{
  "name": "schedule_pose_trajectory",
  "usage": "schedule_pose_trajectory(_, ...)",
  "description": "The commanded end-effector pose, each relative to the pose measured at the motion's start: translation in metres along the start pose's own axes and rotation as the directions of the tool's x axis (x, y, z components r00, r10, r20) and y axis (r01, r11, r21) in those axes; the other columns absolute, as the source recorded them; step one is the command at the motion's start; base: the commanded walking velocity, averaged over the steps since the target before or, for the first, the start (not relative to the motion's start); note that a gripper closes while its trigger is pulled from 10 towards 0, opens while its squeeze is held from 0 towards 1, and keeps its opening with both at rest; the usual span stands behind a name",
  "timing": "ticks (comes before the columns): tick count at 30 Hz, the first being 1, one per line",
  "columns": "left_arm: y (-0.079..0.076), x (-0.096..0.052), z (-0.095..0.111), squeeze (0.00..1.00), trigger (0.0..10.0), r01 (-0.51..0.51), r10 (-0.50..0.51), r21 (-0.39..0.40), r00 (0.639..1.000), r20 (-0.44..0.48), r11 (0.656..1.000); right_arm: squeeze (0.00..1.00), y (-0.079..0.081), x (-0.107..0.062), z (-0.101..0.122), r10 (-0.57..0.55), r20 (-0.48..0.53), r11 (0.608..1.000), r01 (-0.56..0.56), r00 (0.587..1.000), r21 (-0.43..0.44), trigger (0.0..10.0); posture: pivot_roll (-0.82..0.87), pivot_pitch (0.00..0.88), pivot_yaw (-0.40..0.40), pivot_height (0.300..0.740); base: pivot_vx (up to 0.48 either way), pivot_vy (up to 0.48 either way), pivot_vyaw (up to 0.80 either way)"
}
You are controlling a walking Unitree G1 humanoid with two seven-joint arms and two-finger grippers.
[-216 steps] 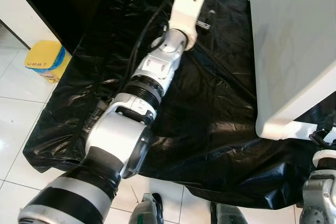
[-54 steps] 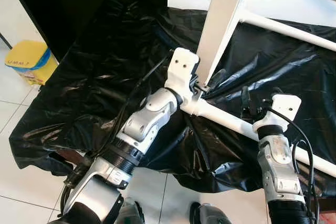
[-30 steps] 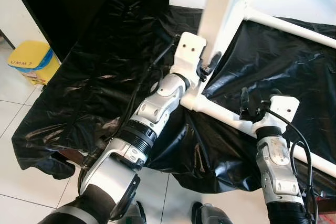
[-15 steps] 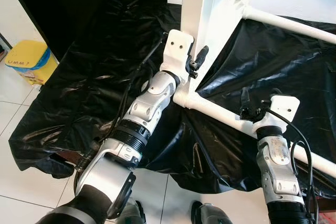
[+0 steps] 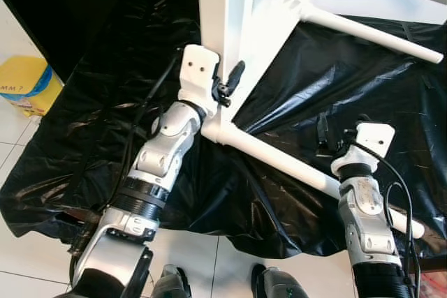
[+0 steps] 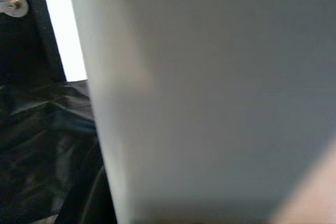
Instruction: Building children table
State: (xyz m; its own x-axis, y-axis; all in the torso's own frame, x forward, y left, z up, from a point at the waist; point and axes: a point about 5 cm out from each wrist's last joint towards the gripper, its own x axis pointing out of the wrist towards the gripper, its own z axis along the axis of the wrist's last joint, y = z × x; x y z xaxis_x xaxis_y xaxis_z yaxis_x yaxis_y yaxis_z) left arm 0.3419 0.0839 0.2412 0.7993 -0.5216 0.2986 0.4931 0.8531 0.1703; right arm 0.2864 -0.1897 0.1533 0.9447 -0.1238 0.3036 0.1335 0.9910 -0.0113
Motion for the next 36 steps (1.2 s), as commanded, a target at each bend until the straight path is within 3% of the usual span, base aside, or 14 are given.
schedule_pose_trajectory(1,0.023,-0.013,-0.008,0.0,0.0,-0.135,0.136,0.025,0.989,-0.049,0.991,0.0,-0.003,-0.001,-0.004,0.003,-0.017,1.0,-0.003,1.0,-0.003,10.0,0.04,0.176,-0.054,0.74,0.0,0.0,0.0)
schedule_pose_trajectory(5,0.033,-0.028,-0.006,0.0,0.0,-0.191,0.193,0.038,0.98,-0.051,0.981,0.0,0.0,0.003,-0.003,0.022,-0.015,1.0,-0.023,1.0,-0.002,10.0,0.05,0.174,-0.072,0.74,0.0,0.0,0.0)
schedule_pose_trajectory(8,0.033,-0.028,-0.006,0.0,0.0,-0.191,0.193,0.038,0.98,-0.051,0.981,0.0,0.0,0.003,-0.003,0.022,-0.015,1.0,-0.023,1.0,-0.002,10.0,0.05,0.174,-0.072,0.74,0.0,0.0,0.0)
schedule_pose_trajectory(12,0.038,-0.039,-0.003,0.0,0.0,-0.216,0.218,0.046,0.975,-0.052,0.975,0.0,0.001,0.005,-0.003,0.041,-0.016,0.999,-0.041,0.999,-0.004,10.0,0.06,0.172,-0.085,0.74,0.0,0.0,0.0)
schedule_pose_trajectory(14,0.049,-0.055,0.003,0.0,0.0,-0.279,0.283,0.078,0.958,-0.045,0.957,0.0,0.002,0.01,-0.003,0.059,-0.014,0.998,-0.059,0.998,-0.006,10.0,0.07,0.17,-0.097,0.74,0.0,0.0,0.0)
schedule_pose_trajectory(19,0.054,-0.065,0.007,0.0,0.0,-0.325,0.329,0.09,0.943,-0.039,0.941,0.0,0.002,0.011,-0.003,0.066,-0.012,0.998,-0.066,0.998,-0.006,10.0,0.07,0.169,-0.104,0.74,0.0,0.0,0.0)
schedule_pose_trajectory(22,0.059,-0.079,0.012,0.0,0.0,-0.379,0.384,0.103,0.922,-0.041,0.92,0.0,0.003,0.012,-0.003,0.075,-0.012,0.997,-0.075,0.997,-0.005,10.0,0.07,0.172,-0.11,0.74,0.0,0.0,0.0)
schedule_pose_trajectory(25,0.06,-0.088,0.015,0.0,0.0,-0.414,0.419,0.094,0.907,-0.041,0.905,0.0,0.003,0.013,-0.003,0.08,-0.013,0.997,-0.08,0.997,-0.005,10.0,0.08,0.174,-0.115,0.74,0.0,0.0,0.0)
schedule_pose_trajectory(33,0.053,-0.096,0.019,0.0,0.0,-0.437,0.444,0.11,0.895,-0.042,0.893,0.0,0.005,0.015,-0.003,0.096,-0.015,0.995,-0.096,0.995,-0.001,10.0,0.08,0.173,-0.126,0.74,0.0,0.0,0.0)
schedule_pose_trajectory(35,0.057,-0.103,0.024,0.0,0.0,-0.491,0.498,0.133,0.867,-0.023,0.861,0.0,0.006,0.016,-0.004,0.101,-0.014,0.995,-0.101,0.995,-0.001,10.0,0.08,0.173,-0.132,0.74,0.0,0.0,0.0)
schedule_pose_trajectory(36,0.057,-0.103,0.024,0.0,0.0,-0.491,0.498,0.133,0.867,-0.023,0.861,0.0,0.006,0.016,-0.004,0.101,-0.014,0.995,-0.101,0.995,-0.001,10.0,0.08,0.173,-0.132,0.74,0.0,0.0,0.0)
